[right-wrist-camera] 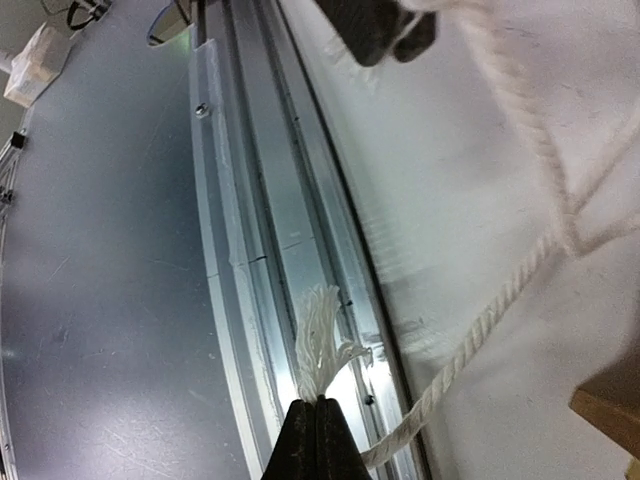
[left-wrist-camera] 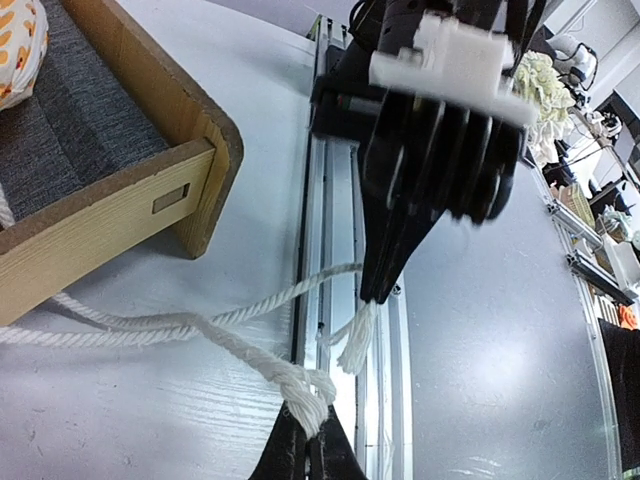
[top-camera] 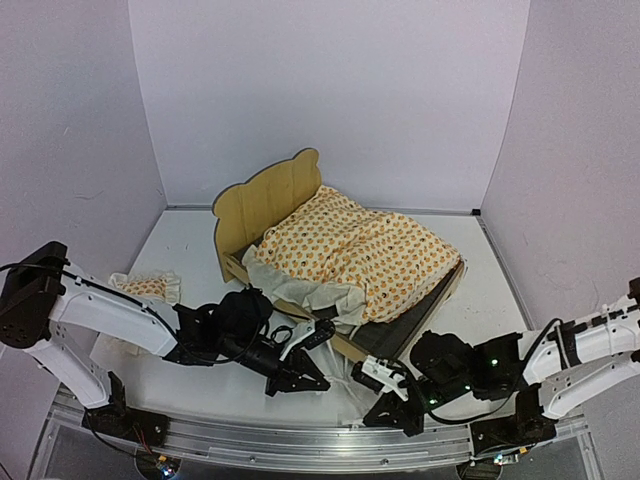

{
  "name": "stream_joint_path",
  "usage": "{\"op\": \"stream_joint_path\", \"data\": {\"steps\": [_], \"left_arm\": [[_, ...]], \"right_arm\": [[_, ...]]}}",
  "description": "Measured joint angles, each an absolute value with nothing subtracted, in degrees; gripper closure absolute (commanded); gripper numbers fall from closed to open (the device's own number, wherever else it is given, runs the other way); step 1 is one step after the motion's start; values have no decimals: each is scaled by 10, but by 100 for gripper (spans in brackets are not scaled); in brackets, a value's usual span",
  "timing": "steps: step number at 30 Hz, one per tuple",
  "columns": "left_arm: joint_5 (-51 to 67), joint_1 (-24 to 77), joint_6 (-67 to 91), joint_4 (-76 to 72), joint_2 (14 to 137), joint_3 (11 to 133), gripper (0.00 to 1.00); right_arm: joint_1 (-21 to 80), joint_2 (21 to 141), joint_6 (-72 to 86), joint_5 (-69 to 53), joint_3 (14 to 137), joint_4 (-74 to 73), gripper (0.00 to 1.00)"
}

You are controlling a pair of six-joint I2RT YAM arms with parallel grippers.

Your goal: Set up the pet bed

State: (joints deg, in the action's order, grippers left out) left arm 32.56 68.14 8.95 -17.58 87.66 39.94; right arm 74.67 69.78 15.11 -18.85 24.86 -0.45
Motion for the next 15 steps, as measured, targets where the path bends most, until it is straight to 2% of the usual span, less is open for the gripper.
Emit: {"op": "stream_joint_path", "data": {"steps": [4,8,10,15], "left_arm": [[293,683,112,-187,896,399,100],[236,685,149,-191,937,397,99],[201,685,163,-192,941,384,89],[137,685,176,-195,938,354,48]], "right_arm": [[748,627,180,-113,238,-33,100],[748,608,194,-48,245,-45,100],[748,616,198,-17,258,-55,100],[748,640,213,37,281,-44,100]]}}
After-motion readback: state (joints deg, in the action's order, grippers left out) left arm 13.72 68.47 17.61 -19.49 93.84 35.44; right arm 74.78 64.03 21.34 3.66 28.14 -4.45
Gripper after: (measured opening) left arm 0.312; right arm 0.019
